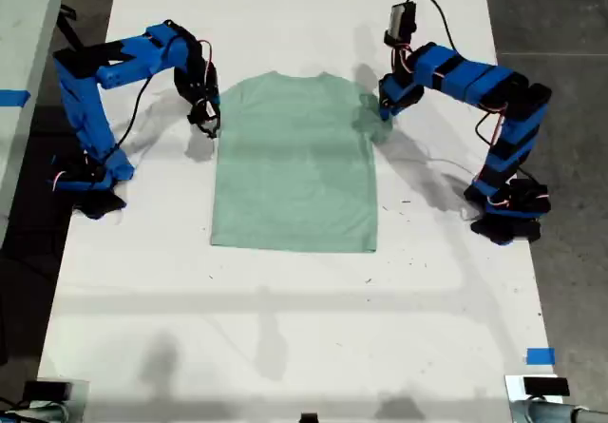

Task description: Fold t-shirt

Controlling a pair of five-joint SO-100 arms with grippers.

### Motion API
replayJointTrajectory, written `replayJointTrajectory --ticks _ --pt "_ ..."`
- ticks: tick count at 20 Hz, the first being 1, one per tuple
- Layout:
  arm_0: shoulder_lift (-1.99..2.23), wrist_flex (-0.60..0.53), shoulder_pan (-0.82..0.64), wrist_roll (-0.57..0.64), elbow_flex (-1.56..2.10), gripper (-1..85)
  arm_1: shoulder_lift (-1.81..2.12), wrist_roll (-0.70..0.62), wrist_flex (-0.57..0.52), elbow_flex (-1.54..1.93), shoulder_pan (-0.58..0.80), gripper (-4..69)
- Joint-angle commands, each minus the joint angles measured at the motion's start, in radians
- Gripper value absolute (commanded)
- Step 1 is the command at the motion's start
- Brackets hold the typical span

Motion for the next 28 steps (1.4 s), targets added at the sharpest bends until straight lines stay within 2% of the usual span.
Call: replayJointTrajectory --ticks 1,3,7,10,15,17,21,22,23,24,25,28 --pt "0.035 0.058 0.011 0.009 -0.028 -0.1 0.014 0.021 0.038 -0.084 -0.031 -1.3" --pt "0.143 0.064 0.014 -0.003 -0.002 -0.1 0.037 0.043 0.046 -0.100 -0.029 -1.3" --pt "0.449 -0.052 0.043 0.035 0.114 -0.1 0.160 0.084 -0.002 -0.080 -0.025 -1.2" --pt "0.640 -0.241 0.124 0.064 0.276 -0.1 0.281 0.107 -0.069 -0.009 -0.055 -1.2" --pt "0.575 -0.267 0.199 0.014 0.276 -0.1 0.227 0.207 -0.140 -0.098 -0.183 -1.2" --pt "0.574 -0.279 0.225 -0.005 0.272 -0.1 0.126 0.256 -0.161 -0.249 -0.259 -1.2" --pt "0.561 -0.287 0.241 -0.023 0.267 -0.1 -0.153 0.382 -0.273 -0.554 -0.383 -1.1" --pt "0.558 -0.287 0.242 -0.025 0.267 -0.1 -0.264 0.397 -0.264 -0.686 -0.408 13.2" --pt "0.555 -0.288 0.245 -0.025 0.267 -0.1 -0.377 0.399 -0.193 -0.861 -0.426 29.2" --pt "0.555 -0.288 0.247 -0.025 0.267 -0.1 -0.417 0.383 -0.179 -0.925 -0.437 30.6" --pt "0.555 -0.287 0.249 -0.025 0.267 -0.1 -0.408 0.374 -0.160 -0.927 -0.436 28.3" --pt "0.558 -0.281 0.255 -0.023 0.267 -0.1 -0.298 0.333 0.034 -0.899 -0.370 22.7"
